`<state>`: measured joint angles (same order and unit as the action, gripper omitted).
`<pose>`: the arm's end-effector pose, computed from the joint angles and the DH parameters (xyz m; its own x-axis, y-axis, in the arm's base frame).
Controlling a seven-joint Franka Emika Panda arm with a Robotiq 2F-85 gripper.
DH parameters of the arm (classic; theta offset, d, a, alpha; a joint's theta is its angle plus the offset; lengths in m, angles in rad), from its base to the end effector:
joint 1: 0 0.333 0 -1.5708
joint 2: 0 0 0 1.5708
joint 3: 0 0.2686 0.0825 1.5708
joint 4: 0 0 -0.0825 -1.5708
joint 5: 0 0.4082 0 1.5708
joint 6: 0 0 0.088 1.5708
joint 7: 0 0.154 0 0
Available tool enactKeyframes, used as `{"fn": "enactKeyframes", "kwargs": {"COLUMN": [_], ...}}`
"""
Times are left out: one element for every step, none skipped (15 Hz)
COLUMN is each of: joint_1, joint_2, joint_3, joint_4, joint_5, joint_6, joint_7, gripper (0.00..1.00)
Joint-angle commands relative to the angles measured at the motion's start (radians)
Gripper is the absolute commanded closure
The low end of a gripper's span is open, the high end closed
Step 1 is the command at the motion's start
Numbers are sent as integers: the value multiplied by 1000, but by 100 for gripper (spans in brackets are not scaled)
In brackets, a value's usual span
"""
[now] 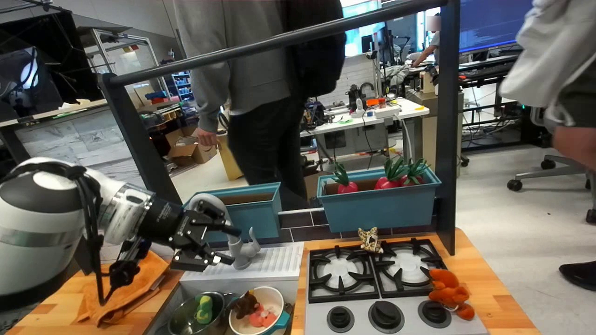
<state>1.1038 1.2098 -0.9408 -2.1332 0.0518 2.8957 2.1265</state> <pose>0.5537 -0.0569 0.0059 -0.1719 -0.6905 0.7026 -0.9519 -0.0673 -0.2990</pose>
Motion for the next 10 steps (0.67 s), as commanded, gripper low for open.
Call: {"fn": "enactKeyframes", "kwargs": {"joint_1": [-5, -30, -86, -119, -174, -102, -145, -178, -194, -154], "joint_2": [-10, -12, -16, -22, -44, -11, -17, -20, -21, 2], "joint_3": [-118, -138, -146, -157, -144, -149, -147, -145, -144, -177], "joint_4": [-28, -21, -4, 6, 31, -7, 5, 16, 24, -17], "joint_5": [17, 14, 7, 3, -20, -17, -25, -30, -32, -91], "joint_6": [-121, -163, -198, -242, -294, -220, -242, -246, -247, -204], "joint_7": [10, 6, -11, -14, -63, -5, -24, -35, -41, -87], "gripper": [3, 0, 0, 0, 0, 0, 0, 0, 0, 0]}}
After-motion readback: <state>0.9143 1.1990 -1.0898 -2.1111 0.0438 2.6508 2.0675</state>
